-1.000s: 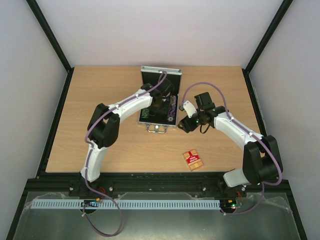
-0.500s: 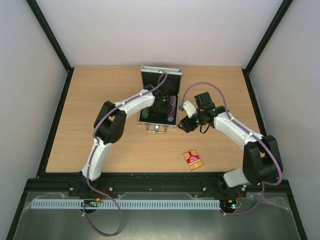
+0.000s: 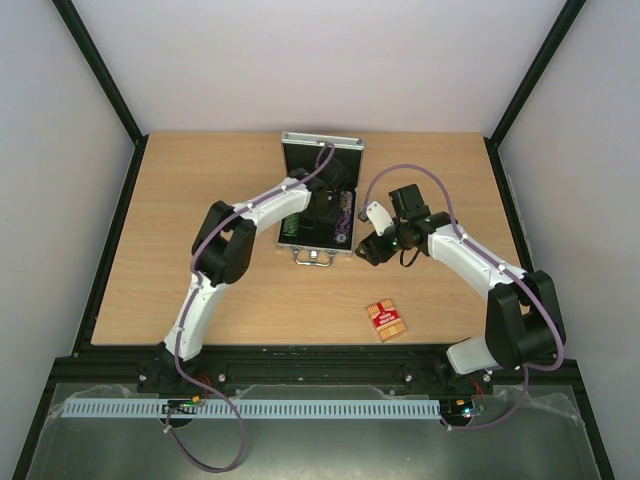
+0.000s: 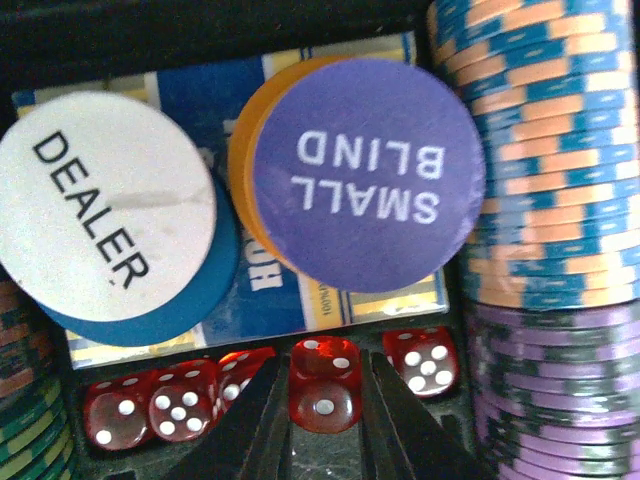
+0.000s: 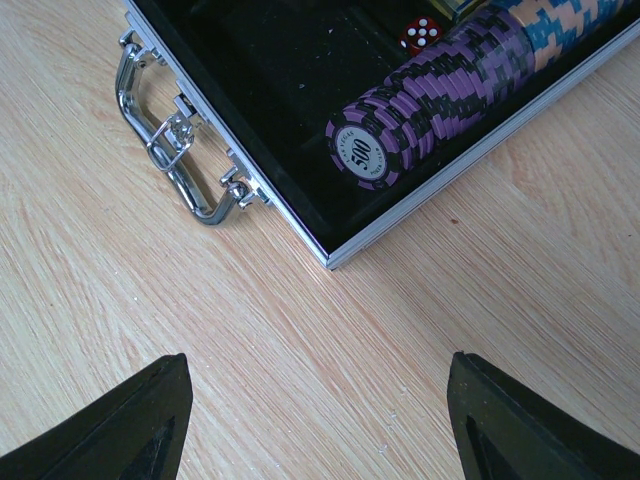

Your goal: Pack up texas hold em set

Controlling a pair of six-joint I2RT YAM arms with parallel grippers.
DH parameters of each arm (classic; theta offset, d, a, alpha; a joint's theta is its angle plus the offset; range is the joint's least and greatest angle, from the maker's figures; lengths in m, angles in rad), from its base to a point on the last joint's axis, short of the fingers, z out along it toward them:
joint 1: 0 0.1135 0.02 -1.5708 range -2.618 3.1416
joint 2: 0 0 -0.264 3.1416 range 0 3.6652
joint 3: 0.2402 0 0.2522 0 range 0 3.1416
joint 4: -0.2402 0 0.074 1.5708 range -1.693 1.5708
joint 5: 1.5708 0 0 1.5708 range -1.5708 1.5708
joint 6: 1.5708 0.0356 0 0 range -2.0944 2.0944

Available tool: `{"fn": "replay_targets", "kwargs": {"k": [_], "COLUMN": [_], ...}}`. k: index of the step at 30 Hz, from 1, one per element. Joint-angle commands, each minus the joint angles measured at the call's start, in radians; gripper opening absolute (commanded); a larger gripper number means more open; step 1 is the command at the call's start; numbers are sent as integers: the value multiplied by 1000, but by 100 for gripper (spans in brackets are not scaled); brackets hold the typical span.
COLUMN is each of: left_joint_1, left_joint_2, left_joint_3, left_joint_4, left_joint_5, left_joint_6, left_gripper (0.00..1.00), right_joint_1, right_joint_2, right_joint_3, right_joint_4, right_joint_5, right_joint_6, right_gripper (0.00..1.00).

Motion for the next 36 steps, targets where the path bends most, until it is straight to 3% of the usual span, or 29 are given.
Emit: {"fn": "replay_targets", "kwargs": {"k": [1,22,30,36], "left_joint_1": [7,7,2,6], "left_joint_2": [25,-16,-65,-31], "left_joint_3": [27,-18,-102,-69], "left_joint_4": [-8,-24,13,1], "left_joint_5": [-15,-51,-62,-85], "left_joint_6": [-5,-19,-33,-36], "left_gripper": [15,13,11,25], "right_joint_1": [-3,-3,-3,-3], "right_joint_2": [11,17,20,23], "right_joint_3": [-5,-2,-1,1], "right_joint_4": [-46,-49,-51,-54], "right_joint_5": [-8,-14,-19,-19], "right_joint_6": [-16,-17,-16,-18], "right_gripper": [71,71,71,71]}}
